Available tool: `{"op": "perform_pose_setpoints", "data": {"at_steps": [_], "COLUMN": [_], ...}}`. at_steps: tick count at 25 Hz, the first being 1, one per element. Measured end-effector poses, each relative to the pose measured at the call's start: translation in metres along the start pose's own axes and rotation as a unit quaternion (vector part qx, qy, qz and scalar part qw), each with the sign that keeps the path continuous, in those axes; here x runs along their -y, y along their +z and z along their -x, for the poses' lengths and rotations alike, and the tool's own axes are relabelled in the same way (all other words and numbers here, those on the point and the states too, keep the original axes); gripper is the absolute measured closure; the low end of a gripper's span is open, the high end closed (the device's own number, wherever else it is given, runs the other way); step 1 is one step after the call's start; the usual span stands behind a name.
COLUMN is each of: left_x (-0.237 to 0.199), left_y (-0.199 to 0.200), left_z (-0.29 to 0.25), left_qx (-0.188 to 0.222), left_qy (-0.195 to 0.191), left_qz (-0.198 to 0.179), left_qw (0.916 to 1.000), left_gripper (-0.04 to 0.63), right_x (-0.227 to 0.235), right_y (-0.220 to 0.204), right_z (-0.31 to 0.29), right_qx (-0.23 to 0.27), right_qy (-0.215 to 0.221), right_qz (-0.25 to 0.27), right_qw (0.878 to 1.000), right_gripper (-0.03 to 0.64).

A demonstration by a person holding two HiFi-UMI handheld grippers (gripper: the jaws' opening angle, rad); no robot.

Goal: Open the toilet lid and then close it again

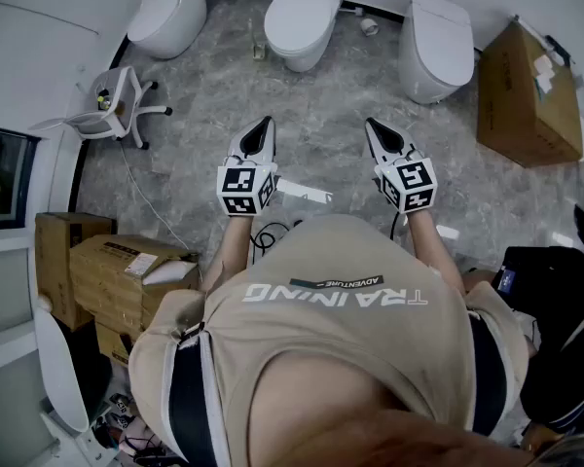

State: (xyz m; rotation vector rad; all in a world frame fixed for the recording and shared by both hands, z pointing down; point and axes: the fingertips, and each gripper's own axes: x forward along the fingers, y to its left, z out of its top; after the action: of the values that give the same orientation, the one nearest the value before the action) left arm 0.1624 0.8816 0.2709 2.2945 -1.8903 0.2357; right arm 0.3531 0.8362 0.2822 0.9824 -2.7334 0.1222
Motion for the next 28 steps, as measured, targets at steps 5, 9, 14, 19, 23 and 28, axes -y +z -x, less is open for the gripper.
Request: {"op": "perform_pose_setpoints", "data": {"at_steps": [5, 9, 14, 19, 23, 28], "left_x": [0.011, 0.005, -0.003, -0.014, -0.008, -0.012], "left_y": [-0.006, -0.018, -0.031, -0.043, -0.052, -0.065], "left_z": [-0.001, 0.011, 0.02, 0.016, 0.004, -0.01], "left_qx": [-0.015, -0.02, -0.022, -0.021, -0.027, -0.042], "left_qy": [-0.014, -0.003, -0.005, -0.016, -0.053, -0.083], "left_qz": [-0.012, -0.009, -0.003, 0.015, 0.015, 0.031], "left_qw": [0.9997, 0.9998, 0.9997, 0.9995, 0.9981, 0.9952], "left_gripper": [0.595, 0.595, 0.595, 0.595, 0.595, 0.595], "right_x": [-0.007, -0.025, -0.029, -0.03, -0.033, -0.048], "right_y": [-0.014, -0.022, -0.018, -0.022, -0.032, -0.04], "right_z": [-0.005, -0.013, -0.016, -0.015, -0.016, -0.027], "right_qx": [-0.022, -0.029, -0.019, -0.026, -0.049, -0.071], "right_qy": [0.013, 0.028, 0.011, -0.023, -0.031, -0.031], "right_qz": [-0.009, 0.013, 0.008, -0.005, -0.009, -0.002], "right_qw": [1.0, 0.999, 1.0, 0.999, 0.998, 0.997], "right_gripper": [0.604, 0.604, 0.604, 0.604, 0.604, 0.604]}}
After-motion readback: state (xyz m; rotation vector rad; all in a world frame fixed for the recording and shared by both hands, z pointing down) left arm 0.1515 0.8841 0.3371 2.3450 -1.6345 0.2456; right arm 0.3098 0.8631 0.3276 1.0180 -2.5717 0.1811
